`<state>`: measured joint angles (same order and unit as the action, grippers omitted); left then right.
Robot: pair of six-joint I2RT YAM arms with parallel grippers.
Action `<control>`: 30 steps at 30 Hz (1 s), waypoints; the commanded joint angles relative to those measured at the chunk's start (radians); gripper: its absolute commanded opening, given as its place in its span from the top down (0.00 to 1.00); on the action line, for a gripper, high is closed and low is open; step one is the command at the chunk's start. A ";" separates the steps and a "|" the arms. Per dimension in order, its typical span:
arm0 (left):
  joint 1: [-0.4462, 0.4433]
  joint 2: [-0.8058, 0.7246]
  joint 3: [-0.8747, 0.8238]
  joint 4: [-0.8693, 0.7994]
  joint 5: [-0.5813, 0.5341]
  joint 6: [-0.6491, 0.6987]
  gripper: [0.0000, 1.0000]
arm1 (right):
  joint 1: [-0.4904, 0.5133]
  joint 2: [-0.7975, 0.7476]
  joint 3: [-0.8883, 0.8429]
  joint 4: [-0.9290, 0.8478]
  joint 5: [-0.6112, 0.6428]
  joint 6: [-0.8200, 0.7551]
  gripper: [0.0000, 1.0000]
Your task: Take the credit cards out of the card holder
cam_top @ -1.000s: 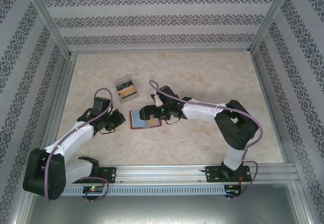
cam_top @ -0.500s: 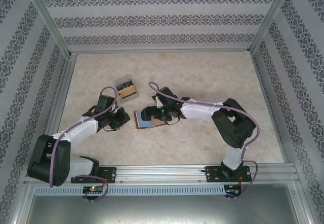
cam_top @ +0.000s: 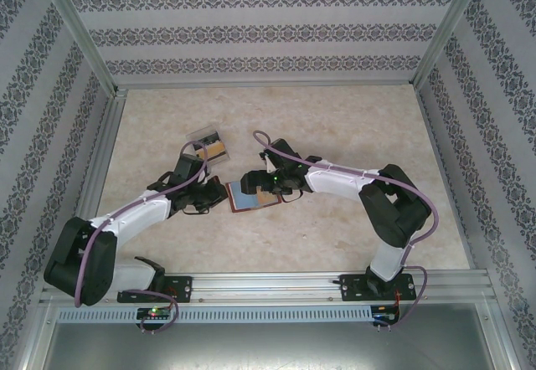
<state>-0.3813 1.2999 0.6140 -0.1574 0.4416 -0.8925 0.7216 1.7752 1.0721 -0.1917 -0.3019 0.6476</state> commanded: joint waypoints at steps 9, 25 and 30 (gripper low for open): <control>-0.067 0.123 0.003 0.128 -0.034 -0.071 0.99 | -0.015 -0.024 -0.010 -0.025 0.043 -0.011 0.02; -0.068 0.233 0.022 0.010 -0.097 -0.036 1.00 | -0.024 0.020 -0.043 -0.030 0.032 -0.023 0.02; -0.068 0.243 0.029 0.001 -0.100 -0.028 1.00 | -0.023 -0.002 -0.054 -0.049 0.060 -0.034 0.02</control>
<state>-0.4389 1.5131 0.6342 -0.0895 0.3729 -0.9432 0.7086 1.7760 1.0435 -0.2020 -0.2745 0.6331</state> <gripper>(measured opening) 0.053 0.983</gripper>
